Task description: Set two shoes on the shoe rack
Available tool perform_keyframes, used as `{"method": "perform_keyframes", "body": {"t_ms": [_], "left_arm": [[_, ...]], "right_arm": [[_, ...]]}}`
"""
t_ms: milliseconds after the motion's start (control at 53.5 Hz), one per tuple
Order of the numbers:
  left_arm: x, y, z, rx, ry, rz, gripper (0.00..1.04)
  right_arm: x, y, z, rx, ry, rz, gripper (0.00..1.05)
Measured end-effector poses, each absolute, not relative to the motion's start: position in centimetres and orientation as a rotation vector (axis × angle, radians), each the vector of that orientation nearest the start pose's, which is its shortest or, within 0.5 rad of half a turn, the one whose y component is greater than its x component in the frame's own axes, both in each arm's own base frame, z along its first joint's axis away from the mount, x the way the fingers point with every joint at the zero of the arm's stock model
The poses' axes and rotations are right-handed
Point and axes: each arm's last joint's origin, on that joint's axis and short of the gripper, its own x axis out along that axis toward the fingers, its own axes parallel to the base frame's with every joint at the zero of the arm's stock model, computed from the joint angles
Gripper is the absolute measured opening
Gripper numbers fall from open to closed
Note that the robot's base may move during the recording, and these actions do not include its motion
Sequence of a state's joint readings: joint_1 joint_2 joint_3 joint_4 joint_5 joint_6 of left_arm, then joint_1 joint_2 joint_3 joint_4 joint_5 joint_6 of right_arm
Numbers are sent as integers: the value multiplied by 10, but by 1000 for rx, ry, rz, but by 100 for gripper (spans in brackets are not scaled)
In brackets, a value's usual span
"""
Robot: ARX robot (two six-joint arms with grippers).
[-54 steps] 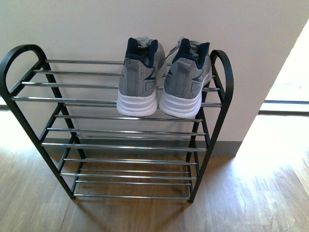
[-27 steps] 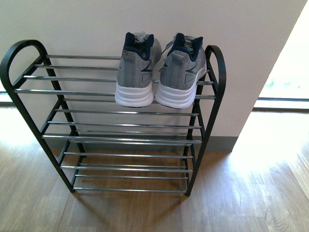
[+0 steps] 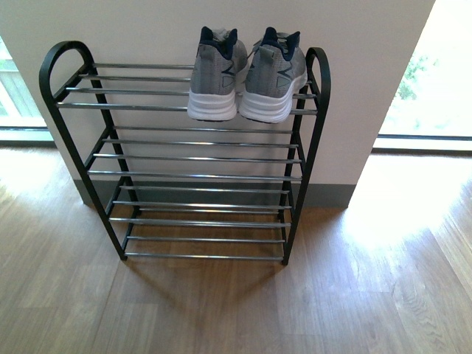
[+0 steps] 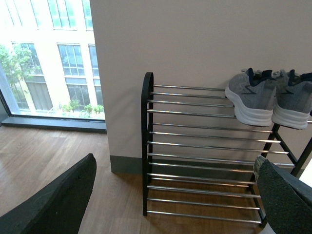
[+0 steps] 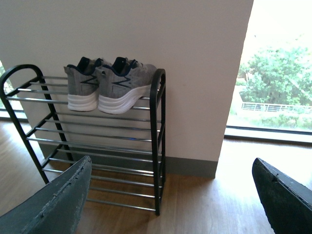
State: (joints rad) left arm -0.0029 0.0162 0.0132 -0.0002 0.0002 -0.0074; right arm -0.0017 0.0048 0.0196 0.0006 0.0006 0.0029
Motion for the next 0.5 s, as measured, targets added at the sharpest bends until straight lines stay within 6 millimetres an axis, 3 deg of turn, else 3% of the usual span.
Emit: {"method": "perform_keyframes", "body": {"t_ms": [505], "left_arm": [[98, 0, 167, -7, 3, -3, 95]], "right_arm": [[97, 0, 170, 3, -15, -2, 96]]}}
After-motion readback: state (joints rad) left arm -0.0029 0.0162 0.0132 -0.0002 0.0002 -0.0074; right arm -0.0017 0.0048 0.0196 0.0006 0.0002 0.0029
